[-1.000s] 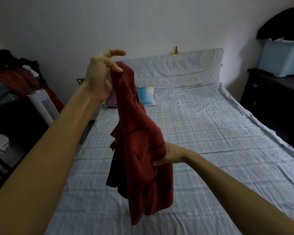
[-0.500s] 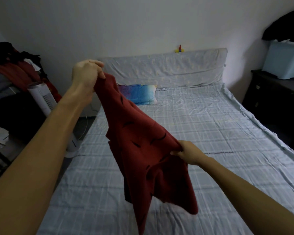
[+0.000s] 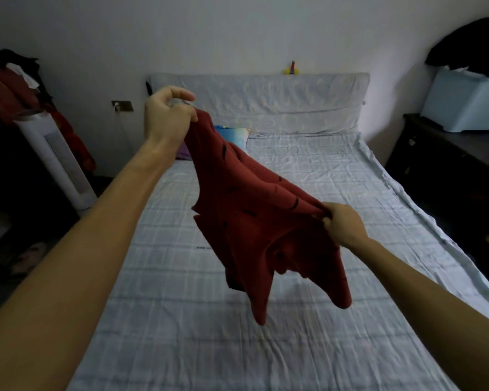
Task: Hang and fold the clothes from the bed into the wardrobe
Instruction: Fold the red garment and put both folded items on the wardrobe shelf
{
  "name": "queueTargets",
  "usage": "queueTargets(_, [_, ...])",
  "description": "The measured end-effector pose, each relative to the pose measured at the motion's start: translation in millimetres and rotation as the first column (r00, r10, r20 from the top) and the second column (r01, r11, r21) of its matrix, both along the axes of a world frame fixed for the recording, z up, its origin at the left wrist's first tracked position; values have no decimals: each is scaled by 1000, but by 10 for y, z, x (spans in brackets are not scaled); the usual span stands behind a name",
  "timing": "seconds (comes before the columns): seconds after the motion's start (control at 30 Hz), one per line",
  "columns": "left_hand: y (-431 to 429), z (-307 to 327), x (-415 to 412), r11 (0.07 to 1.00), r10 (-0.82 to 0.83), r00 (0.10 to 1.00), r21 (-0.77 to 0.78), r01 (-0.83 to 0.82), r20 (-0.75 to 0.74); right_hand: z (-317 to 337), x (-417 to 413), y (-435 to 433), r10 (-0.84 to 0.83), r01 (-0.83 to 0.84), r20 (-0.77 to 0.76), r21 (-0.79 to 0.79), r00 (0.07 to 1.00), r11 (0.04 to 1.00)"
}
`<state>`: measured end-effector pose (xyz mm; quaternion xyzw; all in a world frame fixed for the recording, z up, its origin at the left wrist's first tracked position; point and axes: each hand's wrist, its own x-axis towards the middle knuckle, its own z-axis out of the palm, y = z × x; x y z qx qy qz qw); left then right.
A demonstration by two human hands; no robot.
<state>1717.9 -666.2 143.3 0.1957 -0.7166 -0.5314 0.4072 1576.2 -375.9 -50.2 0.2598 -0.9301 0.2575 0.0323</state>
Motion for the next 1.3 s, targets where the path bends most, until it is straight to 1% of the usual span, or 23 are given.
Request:
queueTargets(0.1, [-10,-50,-161,999,6,998,37,-3,-67,16,-106,-68,-48,48,5,-33,999,998])
queueTargets(0.17, [-38,-67,-302,999,-1,998,33,3,-64,24,-192,-129,-89,89,20,-29,996,996])
queueTargets(0.3, [-85,-68,-673,1000,10,999,-19,-11,-40,54,-443,-306,-116,116,76,-4,990,993])
queueTargets(0.43, [-155,24,-1070,999,0,999,-42,-2,-42,75,-792,-564,-166,167,86,-6,982,986])
queueTargets(0.53, [-256,136,-1276,999,-1,997,-52,-3,-78,150,-1066,-782,-195,200,84,-65,977,978])
queueTargets(0.63, [-289,316,-1294,998,-16,990,-56,8,-143,311,-1281,-978,-240,245,50,-171,970,954])
queueTargets(0.73, [-187,466,-1072,997,-60,969,-54,48,-241,462,-1369,-1095,-269,251,-25,-284,963,925])
queueTargets(0.8, [-36,434,-801,996,-91,941,-47,80,-324,480,-1317,-1094,-281,249,-40,-351,959,902])
queueTargets(0.87, [155,227,-475,993,-116,914,-49,106,-389,427,-1165,-1038,-265,221,-67,-381,962,898])
queueTargets(0.9, [262,65,-299,992,-125,911,-64,108,-392,377,-1052,-990,-245,195,-85,-387,966,901])
queueTargets(0.97, [474,-363,60,991,-131,926,-70,114,-353,147,-817,-866,-179,131,-96,-373,979,919])
queueTargets(1.07, [792,-1174,609,992,-90,961,60,109,-260,-545,-487,-615,-125,104,-66,-255,990,961])
queueTargets(1.13, [1026,-1712,962,984,-53,985,159,79,-167,-1157,-207,-415,-123,120,-11,-146,992,982])
queueTargets(1.2, [1293,-2246,1340,969,-35,999,244,40,-25,-1784,177,-175,-123,124,97,-8,988,992])
queueTargets(1.23, [1424,-2500,1537,958,-35,998,287,19,51,-2072,385,-45,-107,97,163,68,981,993])
queueTargets(1.3, [1686,-2992,1958,934,-53,977,357,-25,207,-2675,808,275,-33,-44,316,234,948,971])
